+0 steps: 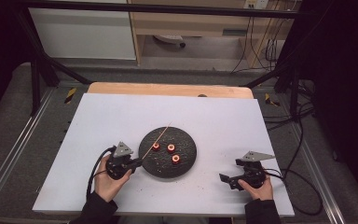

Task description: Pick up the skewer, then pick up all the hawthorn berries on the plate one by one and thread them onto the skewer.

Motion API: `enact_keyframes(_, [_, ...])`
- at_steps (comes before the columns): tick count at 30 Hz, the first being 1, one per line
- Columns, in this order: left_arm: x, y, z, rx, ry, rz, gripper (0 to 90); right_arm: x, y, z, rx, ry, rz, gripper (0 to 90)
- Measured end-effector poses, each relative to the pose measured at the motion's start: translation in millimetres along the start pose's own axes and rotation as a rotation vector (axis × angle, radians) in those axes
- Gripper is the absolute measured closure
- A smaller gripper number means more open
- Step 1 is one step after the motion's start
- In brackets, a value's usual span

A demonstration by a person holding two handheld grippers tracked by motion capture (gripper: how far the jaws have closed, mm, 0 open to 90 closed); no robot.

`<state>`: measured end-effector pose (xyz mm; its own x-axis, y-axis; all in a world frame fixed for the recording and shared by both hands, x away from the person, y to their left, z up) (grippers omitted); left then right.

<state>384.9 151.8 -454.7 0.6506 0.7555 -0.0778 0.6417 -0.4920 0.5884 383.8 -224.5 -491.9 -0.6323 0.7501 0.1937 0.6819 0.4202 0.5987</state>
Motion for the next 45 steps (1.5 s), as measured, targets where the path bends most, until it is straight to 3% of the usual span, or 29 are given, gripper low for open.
enact_keyframes(6, [1.7,-9.3,-5.8,-0.038,-0.015,0.017,87.9,1.4,1.3,1.1,-0.002,0.005,0.005,0.7])
enact_keyframes(10, [5.4,-15.7,-6.7,-0.051,-0.020,0.006,87.9,3.0,2.4,2.4,0.004,0.005,-0.004,0.7])
enact_keyframes(26, [10.3,-33.9,-7.1,-0.073,-0.080,0.013,87.9,13.6,11.3,10.2,0.015,0.000,0.000,0.7])
enact_keyframes(36, [13.2,-36.0,-7.5,-0.070,-0.105,0.008,87.9,36.7,27.6,19.8,0.046,-0.003,-0.027,0.7])
enact_keyframes(41, [12.5,-36.2,-7.5,-0.071,-0.105,0.016,87.9,48.4,42.1,22.5,0.065,-0.028,-0.047,0.7])
enact_keyframes(45, [12.0,-36.0,-7.5,-0.071,-0.102,0.022,87.9,58.9,57.7,26.1,0.058,-0.014,-0.054,0.7])
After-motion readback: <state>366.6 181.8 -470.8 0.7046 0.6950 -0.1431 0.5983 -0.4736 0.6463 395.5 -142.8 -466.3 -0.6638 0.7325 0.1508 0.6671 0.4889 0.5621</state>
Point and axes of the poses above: each handheld gripper's, and its own axes: z roughly forward along the jaws, y roughly out of its top, x roughly to its left, the point moved 6 cm from there along z, roughly forward along the jaws, and after that the axes turned 13 degrees about x, right-handed, at the moved point
